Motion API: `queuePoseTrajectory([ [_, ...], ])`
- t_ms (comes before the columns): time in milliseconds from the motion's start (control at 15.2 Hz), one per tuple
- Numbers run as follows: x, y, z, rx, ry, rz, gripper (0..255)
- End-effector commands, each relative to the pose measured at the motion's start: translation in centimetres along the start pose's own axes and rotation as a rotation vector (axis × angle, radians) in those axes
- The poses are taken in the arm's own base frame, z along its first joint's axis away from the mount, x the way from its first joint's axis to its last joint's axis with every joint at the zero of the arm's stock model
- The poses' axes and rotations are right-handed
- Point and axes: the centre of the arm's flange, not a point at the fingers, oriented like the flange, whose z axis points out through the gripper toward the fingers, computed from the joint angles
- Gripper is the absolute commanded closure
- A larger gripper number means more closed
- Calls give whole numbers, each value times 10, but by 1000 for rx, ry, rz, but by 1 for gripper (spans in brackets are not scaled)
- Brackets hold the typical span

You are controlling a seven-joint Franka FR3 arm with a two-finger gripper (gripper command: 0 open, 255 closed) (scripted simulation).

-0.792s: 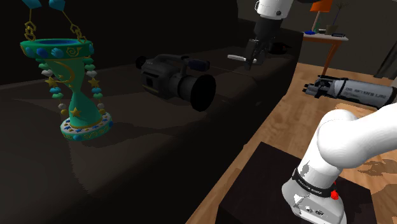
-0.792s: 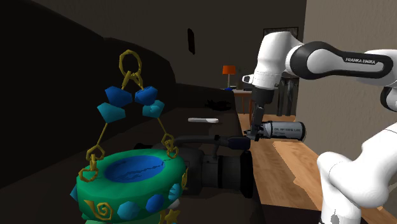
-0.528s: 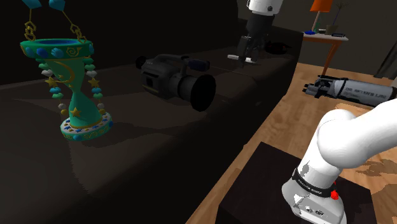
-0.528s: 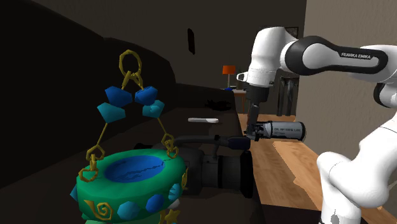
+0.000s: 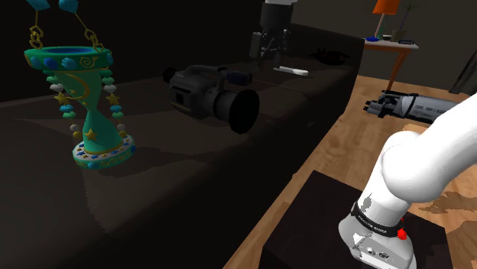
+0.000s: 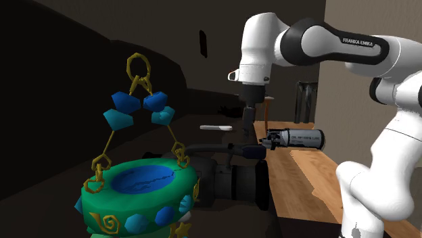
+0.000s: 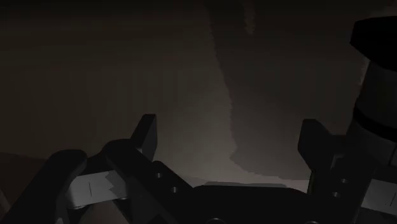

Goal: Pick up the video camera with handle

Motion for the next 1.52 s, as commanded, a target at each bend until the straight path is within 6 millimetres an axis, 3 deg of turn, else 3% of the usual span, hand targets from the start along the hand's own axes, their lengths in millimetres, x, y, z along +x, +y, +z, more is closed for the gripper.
queuePoseTrajectory([
  [0,15,-22,-8,11,-17,-11,0],
  [792,117,-142,-39,73,-115,-73,0],
  [1320,116,-148,0,75,-118,-74,0],
  [1452,116,-148,0,75,-118,-74,0],
])
